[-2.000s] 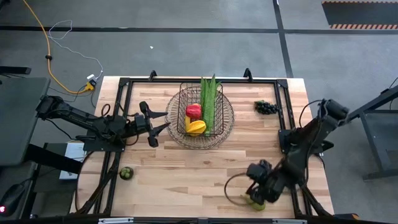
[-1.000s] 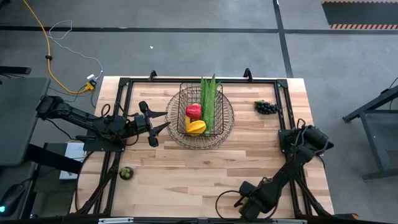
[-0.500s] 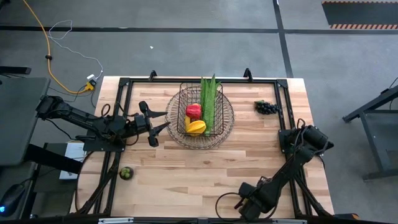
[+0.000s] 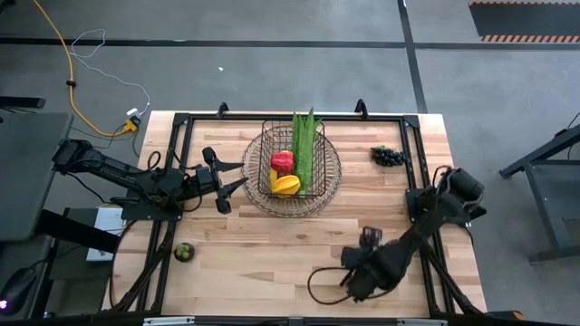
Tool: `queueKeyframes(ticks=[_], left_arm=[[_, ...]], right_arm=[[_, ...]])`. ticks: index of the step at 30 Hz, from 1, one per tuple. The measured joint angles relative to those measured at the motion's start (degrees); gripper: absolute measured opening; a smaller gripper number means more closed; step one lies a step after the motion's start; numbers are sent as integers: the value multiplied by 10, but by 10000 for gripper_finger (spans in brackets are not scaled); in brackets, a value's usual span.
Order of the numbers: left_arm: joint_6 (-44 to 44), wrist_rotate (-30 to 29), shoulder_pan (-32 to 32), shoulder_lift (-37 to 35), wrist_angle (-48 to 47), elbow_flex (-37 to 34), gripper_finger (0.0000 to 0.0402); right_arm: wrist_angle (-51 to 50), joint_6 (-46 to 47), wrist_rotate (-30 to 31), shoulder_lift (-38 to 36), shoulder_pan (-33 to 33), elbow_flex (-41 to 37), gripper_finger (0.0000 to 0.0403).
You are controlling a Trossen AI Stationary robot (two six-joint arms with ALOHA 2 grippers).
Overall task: Build produce basket
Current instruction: Put the green pear into the black wire basket
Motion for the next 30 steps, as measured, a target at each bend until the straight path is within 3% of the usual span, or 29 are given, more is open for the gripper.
queueKeyframes(ticks=[6,9,11,16,19,22,25,30], left_arm=[[-3,1,0,0,-3,0,189],[-21,21,0,0,-5,0,188],[-26,42,0,0,-5,0,189],[-26,72,0,0,-6,0,189],[-26,77,0,0,-4,0,188],[-26,87,0,0,1,0,189],[-31,117,0,0,1,0,188],[-37,126,0,0,8,0,188]], right_arm=[[35,-132,219,-65,-26,-3,306],[114,-196,301,-105,-41,-51,306],[212,-239,321,-138,-57,-113,306],[559,-393,267,-232,-115,-289,306],[812,-517,184,-276,-158,-369,308],[990,-606,91,-294,-211,-419,309],[1043,-642,48,-297,-273,-430,310],[1042,-623,-13,-294,-361,-426,311]])
